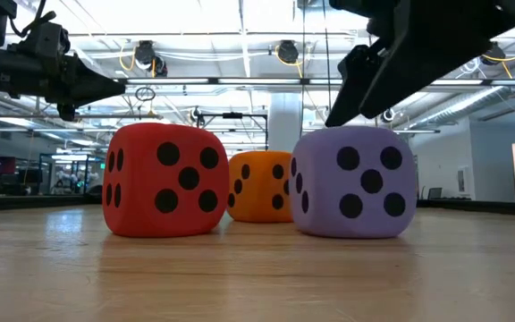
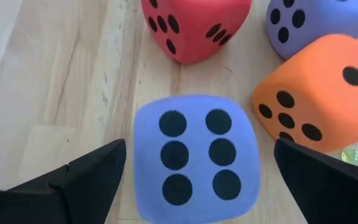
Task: Pick & Place Dice
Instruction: Put the right big violet dice into the green bin
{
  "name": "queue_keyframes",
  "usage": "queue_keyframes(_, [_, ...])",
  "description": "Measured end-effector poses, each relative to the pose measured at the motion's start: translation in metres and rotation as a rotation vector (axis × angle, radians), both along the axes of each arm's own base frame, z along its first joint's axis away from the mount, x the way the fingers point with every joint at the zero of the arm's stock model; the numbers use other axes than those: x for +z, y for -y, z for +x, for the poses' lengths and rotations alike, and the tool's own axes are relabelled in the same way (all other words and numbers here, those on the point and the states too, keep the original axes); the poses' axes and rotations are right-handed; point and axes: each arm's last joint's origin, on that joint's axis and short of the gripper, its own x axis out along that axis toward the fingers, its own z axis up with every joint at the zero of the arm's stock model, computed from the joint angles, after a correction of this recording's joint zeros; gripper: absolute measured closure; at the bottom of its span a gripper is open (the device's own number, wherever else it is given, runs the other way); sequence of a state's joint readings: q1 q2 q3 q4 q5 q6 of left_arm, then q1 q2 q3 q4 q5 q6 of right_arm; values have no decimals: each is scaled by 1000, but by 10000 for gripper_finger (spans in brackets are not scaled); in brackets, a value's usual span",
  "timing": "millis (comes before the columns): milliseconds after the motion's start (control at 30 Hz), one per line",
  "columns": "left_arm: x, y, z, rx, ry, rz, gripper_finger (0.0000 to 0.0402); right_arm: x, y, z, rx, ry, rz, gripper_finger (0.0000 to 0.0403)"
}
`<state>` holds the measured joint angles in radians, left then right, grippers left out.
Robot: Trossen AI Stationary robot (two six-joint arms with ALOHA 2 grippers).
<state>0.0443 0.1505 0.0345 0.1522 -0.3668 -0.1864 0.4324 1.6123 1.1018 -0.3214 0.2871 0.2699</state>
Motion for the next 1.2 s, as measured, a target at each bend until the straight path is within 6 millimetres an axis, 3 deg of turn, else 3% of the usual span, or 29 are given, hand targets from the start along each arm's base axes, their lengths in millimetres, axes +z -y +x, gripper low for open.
queue_keyframes(300, [0,0,0,-1,0,0,392,-2,18,3,-21,-66,48,3])
queue_keyframes(600, [0,0,0,-1,-3,3,392,-4,15,5,14,-67,53,3])
queue_keyframes(800, [0,0,0,-2,-2,2,392,6,21,8,14,1,43,3])
queue_keyframes(967, [0,0,0,-2,-2,1,392,6,26,8,51,-37,135,3])
queue_keyframes(1200, [0,0,0,-2,-2,0,392,6,31,9,-34,-56,198,3])
